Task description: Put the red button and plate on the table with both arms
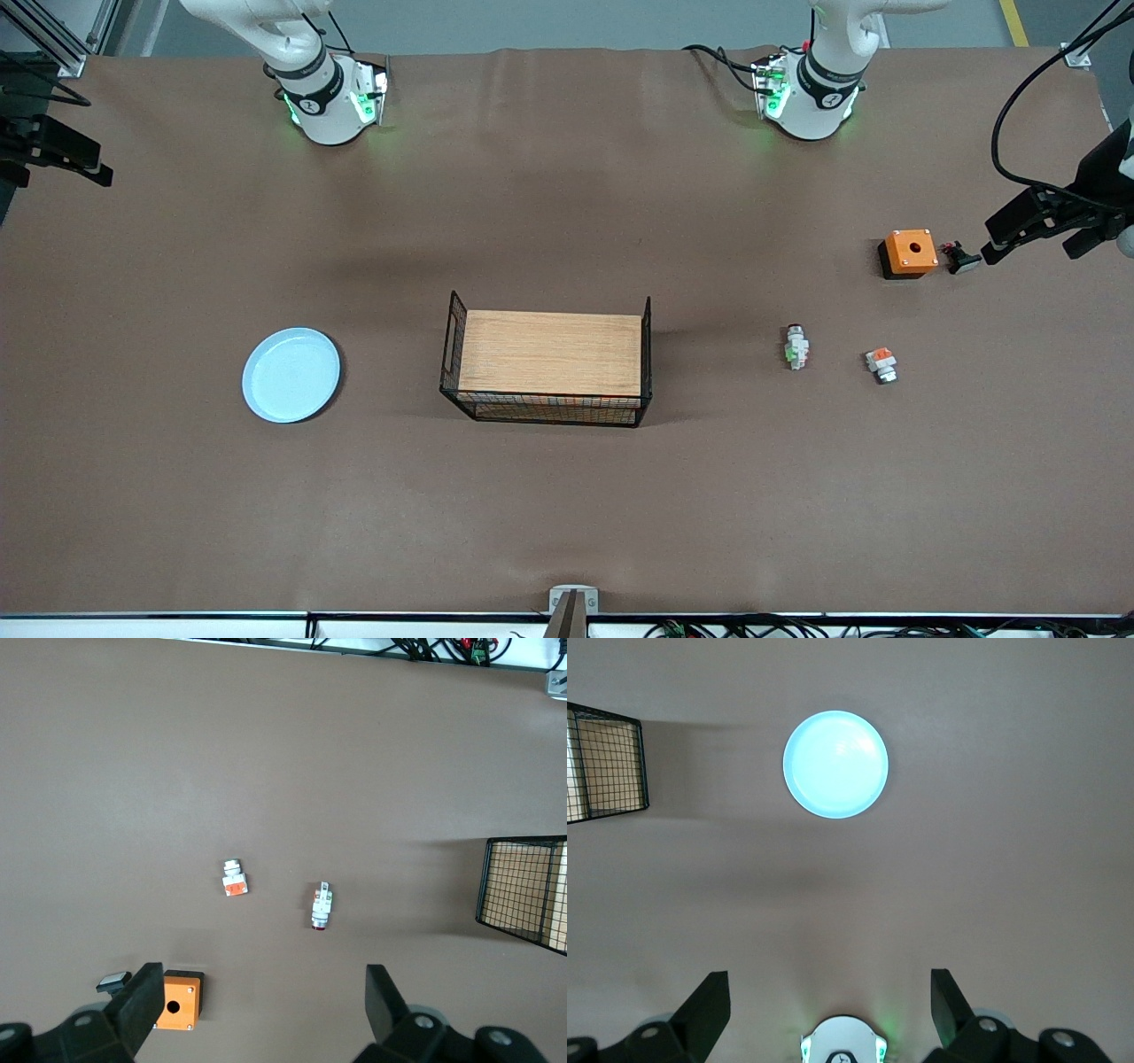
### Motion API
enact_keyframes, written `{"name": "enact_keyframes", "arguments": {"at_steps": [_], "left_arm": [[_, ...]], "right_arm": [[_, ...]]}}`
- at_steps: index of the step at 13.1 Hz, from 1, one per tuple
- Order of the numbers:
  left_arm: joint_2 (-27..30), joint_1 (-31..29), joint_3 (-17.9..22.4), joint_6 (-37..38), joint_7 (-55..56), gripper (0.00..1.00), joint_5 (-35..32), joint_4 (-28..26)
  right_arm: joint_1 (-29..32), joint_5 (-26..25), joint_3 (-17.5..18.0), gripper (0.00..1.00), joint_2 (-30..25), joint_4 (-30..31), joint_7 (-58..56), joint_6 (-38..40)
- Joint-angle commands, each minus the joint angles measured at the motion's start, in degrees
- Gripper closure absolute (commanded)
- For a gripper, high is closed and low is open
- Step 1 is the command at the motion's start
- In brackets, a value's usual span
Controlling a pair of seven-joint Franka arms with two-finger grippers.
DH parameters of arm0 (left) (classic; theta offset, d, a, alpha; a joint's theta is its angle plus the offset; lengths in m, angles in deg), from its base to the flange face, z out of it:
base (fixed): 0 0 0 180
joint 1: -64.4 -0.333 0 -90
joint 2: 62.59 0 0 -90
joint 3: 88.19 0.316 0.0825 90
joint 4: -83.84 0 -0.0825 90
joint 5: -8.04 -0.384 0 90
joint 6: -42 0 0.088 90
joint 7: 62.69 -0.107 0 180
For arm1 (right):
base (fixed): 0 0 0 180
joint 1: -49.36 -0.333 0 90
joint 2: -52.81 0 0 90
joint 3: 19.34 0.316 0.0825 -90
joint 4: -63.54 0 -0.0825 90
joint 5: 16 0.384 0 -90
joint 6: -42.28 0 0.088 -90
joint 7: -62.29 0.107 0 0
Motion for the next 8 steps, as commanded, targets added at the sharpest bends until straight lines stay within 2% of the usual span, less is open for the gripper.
{"name": "enact_keyframes", "arguments": {"at_steps": [1, 8], "left_arm": [[-0.2, -0.3, -0.2, 1.2, 0.2, 0.00, 1.0, 1.1], [-0.2, -0.3, -0.2, 1.2, 0.2, 0.00, 1.1, 1.1]], "right_arm": [[-0.3, 0.4, -0.1, 0.00, -8.7, 11.7, 0.8, -6.4], [0.5, 0.7, -0.2, 0.00, -9.0, 11.5, 0.4, -6.9]]}}
